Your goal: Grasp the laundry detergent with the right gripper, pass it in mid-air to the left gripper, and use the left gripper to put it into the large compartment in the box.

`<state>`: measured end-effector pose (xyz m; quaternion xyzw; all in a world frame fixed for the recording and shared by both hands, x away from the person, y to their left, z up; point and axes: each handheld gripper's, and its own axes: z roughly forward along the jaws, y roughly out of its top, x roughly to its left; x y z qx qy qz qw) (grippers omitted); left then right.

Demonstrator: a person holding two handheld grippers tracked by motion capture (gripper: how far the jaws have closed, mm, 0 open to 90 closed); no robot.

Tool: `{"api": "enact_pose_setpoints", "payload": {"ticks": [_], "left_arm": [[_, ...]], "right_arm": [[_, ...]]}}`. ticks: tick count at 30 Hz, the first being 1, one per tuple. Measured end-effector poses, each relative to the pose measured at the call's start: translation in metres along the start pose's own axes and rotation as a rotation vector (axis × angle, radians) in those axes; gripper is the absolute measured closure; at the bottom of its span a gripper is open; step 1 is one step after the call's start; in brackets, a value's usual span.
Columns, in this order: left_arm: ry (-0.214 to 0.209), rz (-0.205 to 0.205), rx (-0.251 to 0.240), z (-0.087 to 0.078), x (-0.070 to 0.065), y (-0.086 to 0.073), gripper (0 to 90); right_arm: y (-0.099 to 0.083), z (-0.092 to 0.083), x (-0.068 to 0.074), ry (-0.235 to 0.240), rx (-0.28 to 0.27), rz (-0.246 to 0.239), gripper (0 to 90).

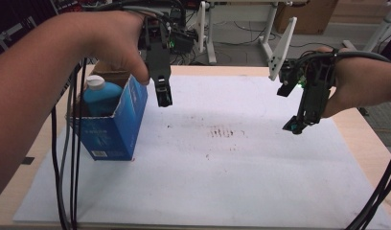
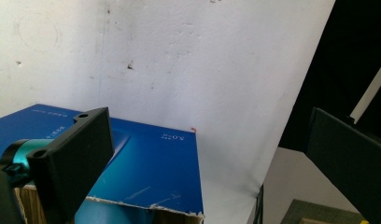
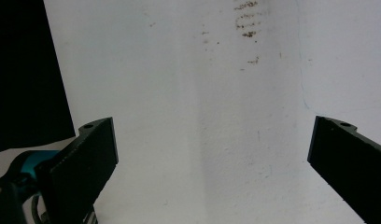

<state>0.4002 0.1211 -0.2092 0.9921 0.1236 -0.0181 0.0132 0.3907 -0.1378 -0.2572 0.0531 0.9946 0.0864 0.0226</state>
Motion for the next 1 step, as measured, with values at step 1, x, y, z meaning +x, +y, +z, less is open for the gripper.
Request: {"api": "enact_pose_setpoints", "payload": {"ticks": [1], "left_arm": [[-0.002,0.005,0.005,0.0001,0.0004,0.0011,1.7]], "right_arm": [[-0.0003,0.0003,0.0002,-0.001,-0.004,0.003,0.6]]}}
